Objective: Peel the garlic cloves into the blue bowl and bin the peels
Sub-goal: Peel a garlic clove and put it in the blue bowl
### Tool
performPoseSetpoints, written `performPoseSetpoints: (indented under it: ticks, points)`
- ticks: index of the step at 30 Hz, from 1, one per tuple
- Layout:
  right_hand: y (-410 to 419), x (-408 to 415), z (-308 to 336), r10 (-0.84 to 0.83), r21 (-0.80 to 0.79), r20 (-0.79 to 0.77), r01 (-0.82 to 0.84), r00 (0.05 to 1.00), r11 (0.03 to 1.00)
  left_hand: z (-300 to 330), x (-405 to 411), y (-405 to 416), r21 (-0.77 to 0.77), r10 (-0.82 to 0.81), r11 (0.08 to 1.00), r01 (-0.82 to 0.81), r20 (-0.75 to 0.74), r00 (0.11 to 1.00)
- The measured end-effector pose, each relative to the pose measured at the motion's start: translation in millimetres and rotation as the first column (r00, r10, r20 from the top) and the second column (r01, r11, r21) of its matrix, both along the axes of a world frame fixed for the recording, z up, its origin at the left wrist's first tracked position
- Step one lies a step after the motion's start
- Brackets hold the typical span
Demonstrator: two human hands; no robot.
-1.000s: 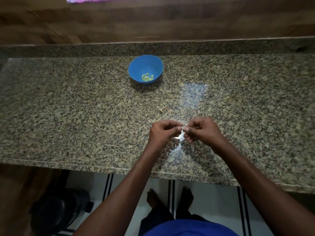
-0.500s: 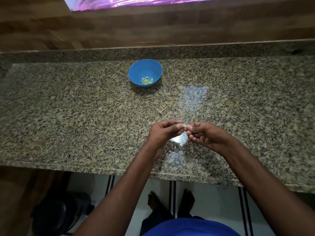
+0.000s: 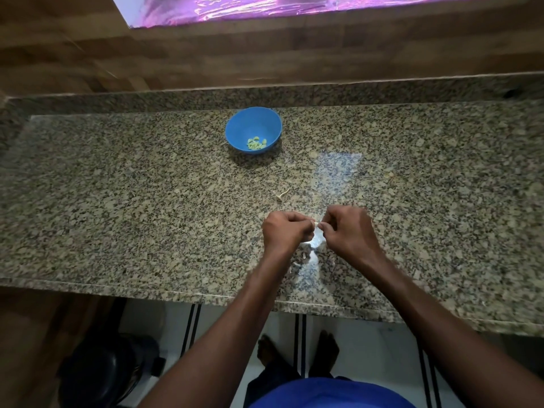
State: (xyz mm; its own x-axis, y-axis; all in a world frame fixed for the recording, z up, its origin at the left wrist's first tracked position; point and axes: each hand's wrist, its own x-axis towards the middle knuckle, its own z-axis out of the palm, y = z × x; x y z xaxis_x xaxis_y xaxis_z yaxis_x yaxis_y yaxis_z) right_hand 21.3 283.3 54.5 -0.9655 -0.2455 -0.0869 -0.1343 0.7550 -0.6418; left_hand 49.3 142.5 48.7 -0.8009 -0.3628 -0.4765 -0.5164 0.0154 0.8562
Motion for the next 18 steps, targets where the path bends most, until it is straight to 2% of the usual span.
performPoseSetpoints:
  ticks: [2,3,5,7,10,13,14,15,17,18]
  points:
    - [1,1,-5,0.003,-0.021,-0.042,-0.004,0.999,1.0,-2,-2,-1,0.12,0.057,0.991,-0.061,0.037,0.998]
    - [4,1,-8,-0.025,-0.075,0.0,0.025,1.0,0.997,-3,-2,-3,0.182,0.067,0.98,-0.074,0.045,0.997]
    - [10,-3,-8,-0.085,-0.317,0.265,0.17,0.961,0.933,-6,1,-8,0.23,0.038,0.973,-0.036,-0.004,0.999]
    - [17,-10,-4,-0.029,-0.484,0.58,0.373,0.814,0.792,-10,5,-10,0.188,-0.022,0.981,0.042,-0.109,0.994]
    - [22,-17,3,0.035,-0.44,0.784,0.514,0.62,0.736,-11,11,-11,0.145,-0.064,0.985,0.096,-0.209,0.976]
    - [22,-18,4,0.037,-0.405,0.847,0.598,0.531,0.692,-12,11,-11,0.099,-0.085,0.989,0.11,-0.232,0.969]
    - [22,-17,4,0.034,-0.416,0.836,0.591,0.548,0.692,-12,10,-10,0.105,-0.082,0.989,0.108,-0.221,0.972]
    - [21,-14,3,0.021,-0.442,0.791,0.546,0.612,0.711,-11,9,-9,0.141,-0.063,0.986,0.092,-0.195,0.979]
    - [21,-9,2,-0.044,-0.435,0.529,0.315,0.847,0.844,-8,6,-9,0.292,0.026,0.956,-0.004,-0.072,0.997]
    - [19,-5,2,-0.062,-0.352,0.352,0.194,0.934,0.916,-7,5,-10,0.369,0.065,0.927,-0.062,0.002,0.998]
